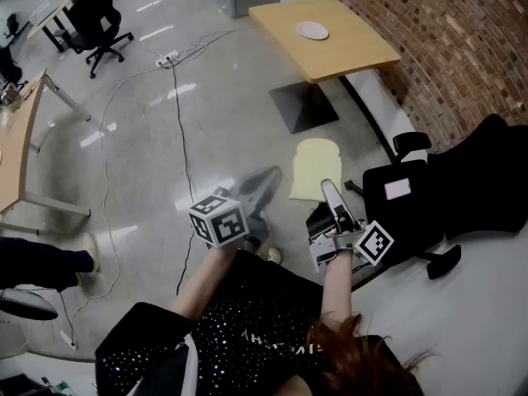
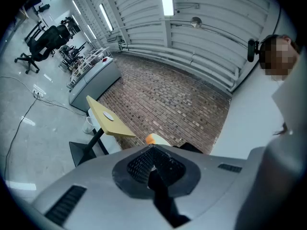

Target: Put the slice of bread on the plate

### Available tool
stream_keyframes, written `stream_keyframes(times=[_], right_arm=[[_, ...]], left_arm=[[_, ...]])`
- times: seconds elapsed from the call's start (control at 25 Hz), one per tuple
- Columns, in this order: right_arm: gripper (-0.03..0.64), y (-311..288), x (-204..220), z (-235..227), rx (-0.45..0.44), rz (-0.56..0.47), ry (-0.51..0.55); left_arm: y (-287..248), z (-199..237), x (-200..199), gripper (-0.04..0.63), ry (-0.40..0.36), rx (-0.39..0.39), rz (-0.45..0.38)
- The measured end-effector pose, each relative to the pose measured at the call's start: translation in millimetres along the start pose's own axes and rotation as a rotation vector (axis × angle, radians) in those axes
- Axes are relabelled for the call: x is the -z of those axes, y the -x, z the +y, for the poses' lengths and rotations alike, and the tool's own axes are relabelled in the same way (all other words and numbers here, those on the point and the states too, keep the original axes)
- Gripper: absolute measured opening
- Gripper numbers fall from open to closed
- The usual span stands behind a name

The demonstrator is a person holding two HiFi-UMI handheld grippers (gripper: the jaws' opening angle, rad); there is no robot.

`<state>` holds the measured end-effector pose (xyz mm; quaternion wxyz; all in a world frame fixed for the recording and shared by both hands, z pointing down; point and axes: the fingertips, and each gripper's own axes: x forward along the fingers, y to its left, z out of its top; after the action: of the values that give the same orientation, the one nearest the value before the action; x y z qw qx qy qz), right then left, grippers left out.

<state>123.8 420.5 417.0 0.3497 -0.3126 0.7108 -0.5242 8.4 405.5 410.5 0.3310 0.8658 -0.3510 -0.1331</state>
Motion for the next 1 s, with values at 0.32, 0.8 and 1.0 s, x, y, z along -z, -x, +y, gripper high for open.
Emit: stream_keyframes(times=[0.32, 0.8, 1.0], right_arm=[[0.097, -14, -44, -5, 0.005, -0.036, 0.016], [0.097, -82, -96, -16, 0.005, -0.031, 0.034], [0.097, -121, -119, -16, 0.009, -0.038, 0.034]], left_arm=[[-37, -1, -15, 0.011, -0.010, 0.023, -0.001], [-112, 39, -58, 0.011, 0.013, 0.041, -0.009], [-143, 56, -88, 0.009, 0.020, 0.053, -0.003]])
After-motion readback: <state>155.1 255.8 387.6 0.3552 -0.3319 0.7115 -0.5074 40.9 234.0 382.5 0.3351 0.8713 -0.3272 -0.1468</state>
